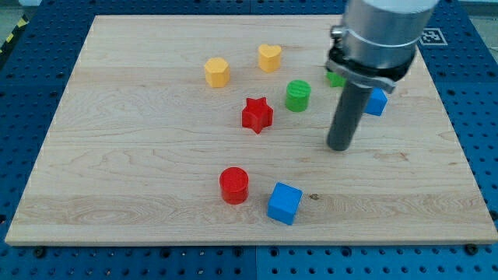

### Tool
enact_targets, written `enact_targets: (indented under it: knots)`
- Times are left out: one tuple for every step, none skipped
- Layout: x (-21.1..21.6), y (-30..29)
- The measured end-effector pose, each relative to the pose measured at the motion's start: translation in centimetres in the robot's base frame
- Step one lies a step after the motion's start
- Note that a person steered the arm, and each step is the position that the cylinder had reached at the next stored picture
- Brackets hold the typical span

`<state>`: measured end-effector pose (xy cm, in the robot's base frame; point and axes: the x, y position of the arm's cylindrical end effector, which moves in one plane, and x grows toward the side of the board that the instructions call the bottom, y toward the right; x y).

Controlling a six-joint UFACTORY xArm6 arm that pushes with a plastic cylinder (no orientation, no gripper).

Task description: Move the red star parallel to the red circle

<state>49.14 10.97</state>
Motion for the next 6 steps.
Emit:
enact_targets:
  knots:
    - [0.0,-0.9]
    - [-0.4,-1.3]
    - [-2.5,-2.5]
    - [-2.9,-5.9]
    - [-3.1,-8.8]
    - [-4.0,-10.7]
